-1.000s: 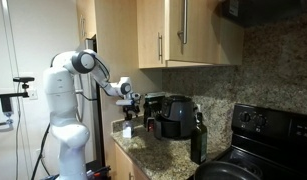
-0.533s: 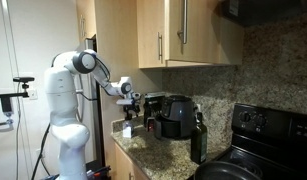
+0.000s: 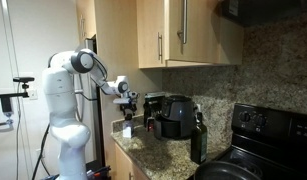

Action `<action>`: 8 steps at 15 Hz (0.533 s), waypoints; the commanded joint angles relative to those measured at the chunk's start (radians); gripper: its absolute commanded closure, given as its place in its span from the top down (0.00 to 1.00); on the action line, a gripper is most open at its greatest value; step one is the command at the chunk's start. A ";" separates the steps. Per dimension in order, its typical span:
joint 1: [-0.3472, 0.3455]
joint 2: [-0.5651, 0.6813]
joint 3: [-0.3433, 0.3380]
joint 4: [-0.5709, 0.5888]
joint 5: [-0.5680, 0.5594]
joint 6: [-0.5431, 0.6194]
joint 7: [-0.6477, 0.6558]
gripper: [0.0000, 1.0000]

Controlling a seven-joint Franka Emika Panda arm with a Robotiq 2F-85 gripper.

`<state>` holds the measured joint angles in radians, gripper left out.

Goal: Move the salt cellar to the right

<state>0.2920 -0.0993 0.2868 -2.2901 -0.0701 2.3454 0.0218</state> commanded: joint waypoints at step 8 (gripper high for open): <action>-0.013 0.100 -0.030 0.054 0.132 -0.036 -0.107 1.00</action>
<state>0.2808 -0.0470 0.2584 -2.2679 -0.0028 2.3409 -0.0034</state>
